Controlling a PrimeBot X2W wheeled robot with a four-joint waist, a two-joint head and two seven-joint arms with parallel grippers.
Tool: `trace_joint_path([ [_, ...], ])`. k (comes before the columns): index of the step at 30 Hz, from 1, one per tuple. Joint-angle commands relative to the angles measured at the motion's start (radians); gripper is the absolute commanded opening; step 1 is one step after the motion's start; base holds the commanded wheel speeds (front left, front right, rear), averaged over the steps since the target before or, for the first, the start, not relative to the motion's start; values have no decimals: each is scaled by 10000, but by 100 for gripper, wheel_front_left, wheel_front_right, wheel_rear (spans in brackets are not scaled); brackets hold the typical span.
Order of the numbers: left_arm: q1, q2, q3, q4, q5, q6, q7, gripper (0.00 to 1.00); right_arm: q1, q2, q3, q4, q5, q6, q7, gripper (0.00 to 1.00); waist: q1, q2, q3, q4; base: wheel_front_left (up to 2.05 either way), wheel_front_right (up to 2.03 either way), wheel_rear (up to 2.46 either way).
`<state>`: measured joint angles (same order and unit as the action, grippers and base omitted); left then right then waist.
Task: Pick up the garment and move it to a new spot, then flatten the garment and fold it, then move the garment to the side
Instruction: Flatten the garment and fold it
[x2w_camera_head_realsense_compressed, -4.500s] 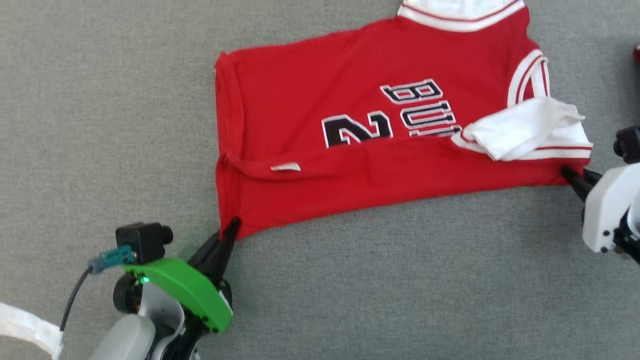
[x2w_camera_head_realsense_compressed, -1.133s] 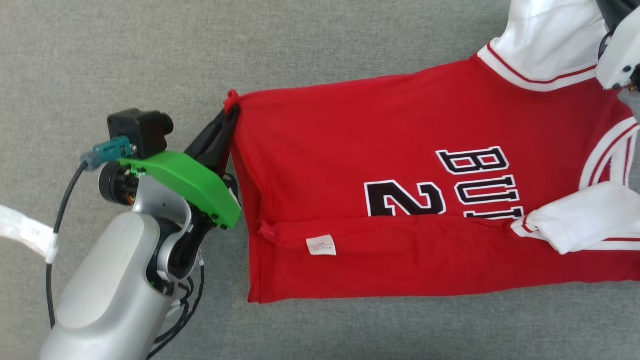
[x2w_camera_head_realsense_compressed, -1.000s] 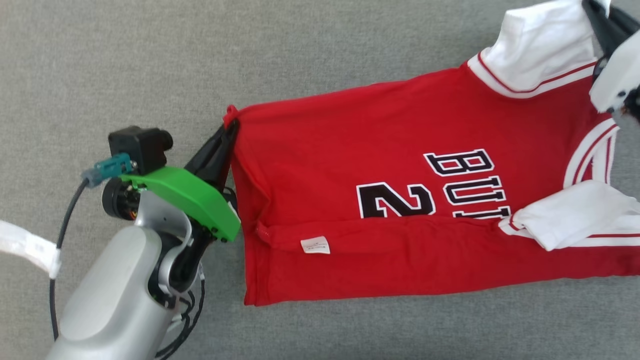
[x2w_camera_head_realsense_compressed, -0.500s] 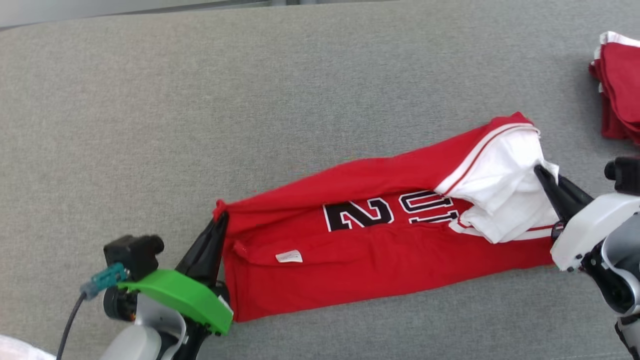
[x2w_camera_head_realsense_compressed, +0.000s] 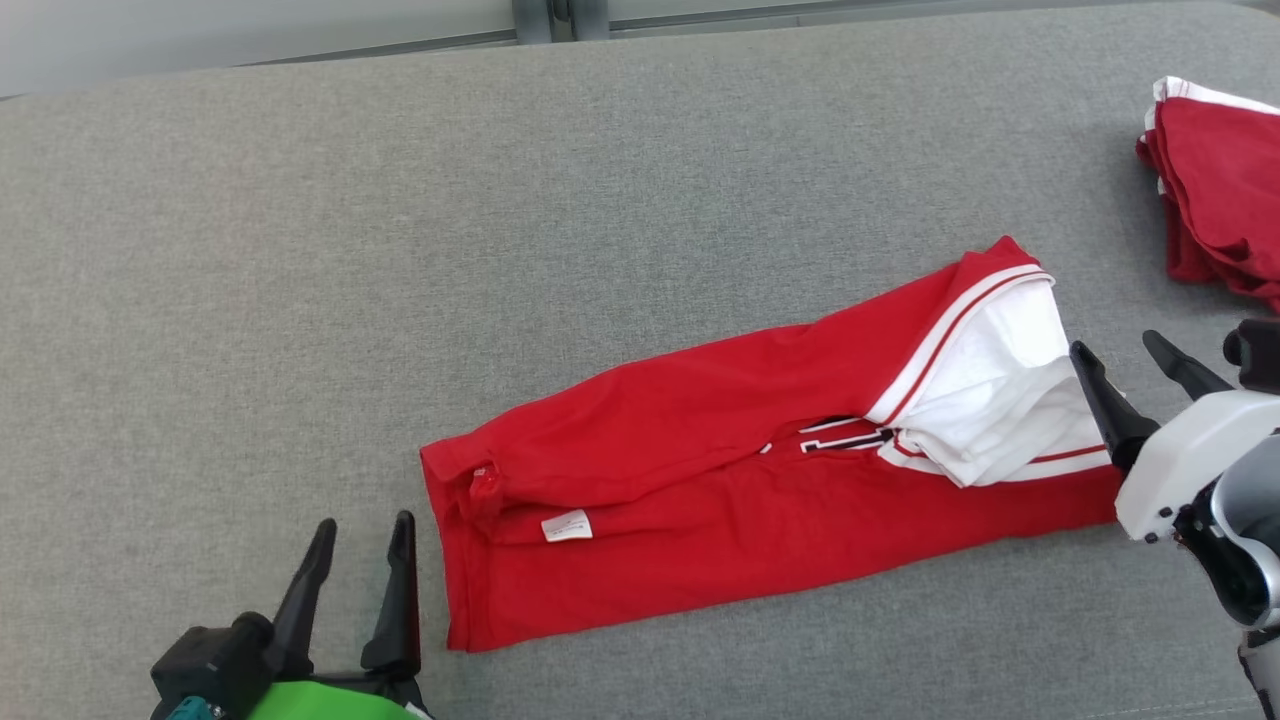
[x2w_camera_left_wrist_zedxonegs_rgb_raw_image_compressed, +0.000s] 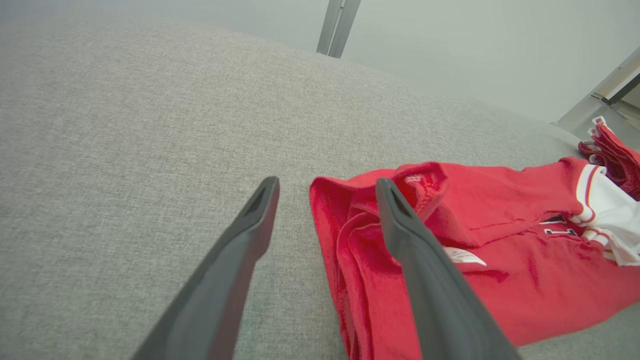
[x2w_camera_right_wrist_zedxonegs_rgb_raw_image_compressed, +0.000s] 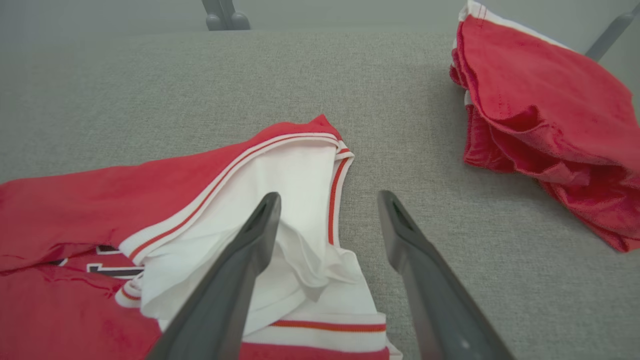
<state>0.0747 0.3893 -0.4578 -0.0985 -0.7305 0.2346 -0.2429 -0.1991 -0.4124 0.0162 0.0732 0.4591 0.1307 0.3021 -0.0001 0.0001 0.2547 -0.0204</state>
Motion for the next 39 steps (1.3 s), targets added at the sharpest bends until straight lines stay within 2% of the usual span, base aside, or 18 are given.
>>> trace_joint_path([
  [1, 68, -217, 193, -5, 277, 111, -139, 100, -260, 152, 24, 144, -236, -2, 79, 100, 1, -1, -37, 134, 0, 0, 0],
  [5, -61, -796, 749, 91, 1190, 19, -240, 100, -636, 437, 235, 834, -810, -3, 567, 100, 1, -1, -50, 324, 0, 0, 0],
  [11, 155, -1838, 1403, 289, 2759, -853, -220, 100, -1003, 552, 182, 2062, -1500, -5, 1136, 100, 1, -1, 135, 641, 0, 0, 0],
  [17, 267, -2717, 2157, 572, 3570, -1659, -221, 100, -1035, 780, 25, 3211, -1252, -8, 1672, 100, 1, -1, 323, 896, 0, 0, 0],
  [19, 312, -3009, 2499, 649, 3893, -2059, -223, 100, -1070, 1106, 32, 3812, -661, -6, 2060, 100, 1, -1, 366, 966, 0, 0, 0],
  [21, 327, -3134, 2706, 702, 4027, -2273, -223, 100, -1104, 1242, 117, 4095, -266, 1, 2130, 100, 1, -1, 365, 1014, 0, 0, 0],
  [22, 338, -3194, 2774, 740, 4047, -2358, -222, 100, -1128, 1309, 149, 4199, -51, 3, 2131, 45, 1, -1, 338, 1043, 0, 0, 0],
  [23, 375, -3253, 2850, 800, 4095, -2455, -222, 100, -1151, 1320, 200, 4266, 177, 18, 2048, 2, 1, -1, 297, 1075, 0, 0, 0],
  [26, 412, -3339, 3045, 907, 4185, -2652, -224, 100, -1328, 1316, -81, 4218, 1282, 26, 1802, 0, 1, -1, 127, 1164, 0, 0, 0],
  [30, 513, -3383, 3110, 884, 4017, -2739, -224, 100, -1473, 535, -536, 3690, 2333, -2, 1672, 0, 1, -1, -216, 1210, 0, 0, 0],
  [35, 674, -3384, 2902, 809, 3795, -2608, -224, 100, -1456, -509, -1152, 2992, 2903, -3, 1569, 0, 1, -1, -547, 1155, 0, 0, 0],
  [39, 746, -3384, 2834, 809, 3743, -2590, -223, 100, -1243, -1247, -2059, 2438, 3106, -3, 1676, 0, 1, -1, -700, 1152, 0, 0, 0],
])
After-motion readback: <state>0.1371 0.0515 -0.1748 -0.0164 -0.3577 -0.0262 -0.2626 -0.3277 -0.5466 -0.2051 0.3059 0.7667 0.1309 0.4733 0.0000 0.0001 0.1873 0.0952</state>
